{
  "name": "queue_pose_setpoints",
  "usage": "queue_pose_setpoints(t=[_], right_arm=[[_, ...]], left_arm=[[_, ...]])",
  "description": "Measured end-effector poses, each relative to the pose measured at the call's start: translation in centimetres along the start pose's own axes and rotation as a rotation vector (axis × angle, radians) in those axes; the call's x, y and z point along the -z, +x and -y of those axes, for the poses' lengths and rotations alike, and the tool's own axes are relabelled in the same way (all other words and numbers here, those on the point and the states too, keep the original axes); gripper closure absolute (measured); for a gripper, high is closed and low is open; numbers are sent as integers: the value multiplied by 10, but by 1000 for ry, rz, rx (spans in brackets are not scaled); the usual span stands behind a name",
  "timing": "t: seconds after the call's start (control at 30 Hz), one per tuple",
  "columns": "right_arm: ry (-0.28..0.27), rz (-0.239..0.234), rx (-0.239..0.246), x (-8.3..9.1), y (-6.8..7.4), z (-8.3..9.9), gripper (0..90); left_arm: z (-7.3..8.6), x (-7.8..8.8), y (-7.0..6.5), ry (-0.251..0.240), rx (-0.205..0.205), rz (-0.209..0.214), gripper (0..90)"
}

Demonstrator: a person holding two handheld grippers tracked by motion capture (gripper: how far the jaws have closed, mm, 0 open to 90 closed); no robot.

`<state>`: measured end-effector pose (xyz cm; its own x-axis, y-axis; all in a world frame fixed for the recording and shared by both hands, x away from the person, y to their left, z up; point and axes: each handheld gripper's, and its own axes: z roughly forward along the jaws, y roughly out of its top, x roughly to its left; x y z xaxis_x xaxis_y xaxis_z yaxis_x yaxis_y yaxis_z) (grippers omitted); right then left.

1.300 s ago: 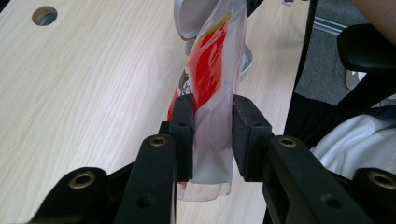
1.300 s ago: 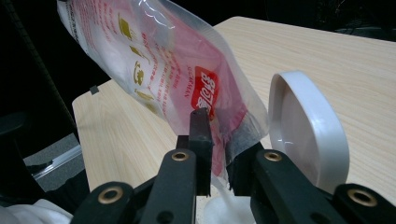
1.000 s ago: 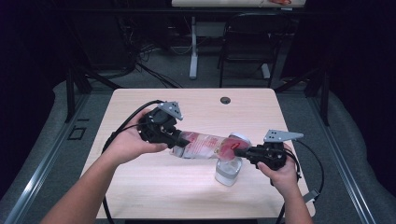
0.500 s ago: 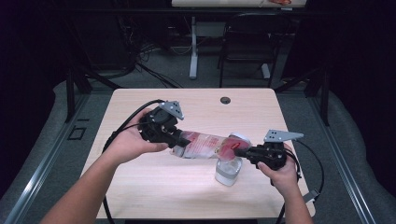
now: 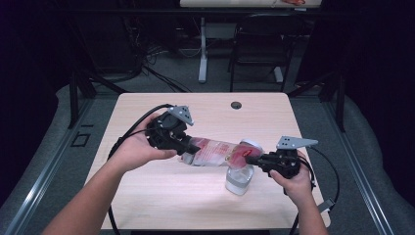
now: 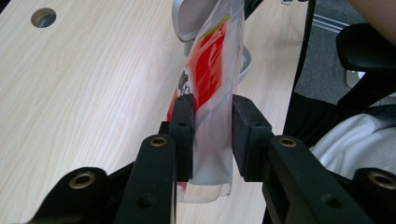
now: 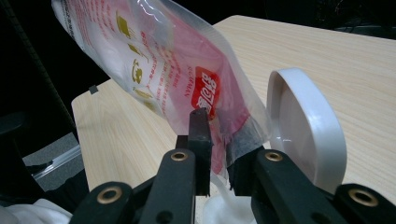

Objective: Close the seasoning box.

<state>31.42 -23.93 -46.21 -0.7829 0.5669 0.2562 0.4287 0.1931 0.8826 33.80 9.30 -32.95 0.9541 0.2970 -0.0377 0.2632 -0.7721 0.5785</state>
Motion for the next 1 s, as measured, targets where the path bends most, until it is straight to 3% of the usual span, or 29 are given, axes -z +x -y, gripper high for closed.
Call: queue_pose_setpoints(t=[1.0], right_arm=[[-3, 1, -4, 0, 0, 1, 818]], left_arm=[[-1, 0, 0, -7, -2, 3, 723]])
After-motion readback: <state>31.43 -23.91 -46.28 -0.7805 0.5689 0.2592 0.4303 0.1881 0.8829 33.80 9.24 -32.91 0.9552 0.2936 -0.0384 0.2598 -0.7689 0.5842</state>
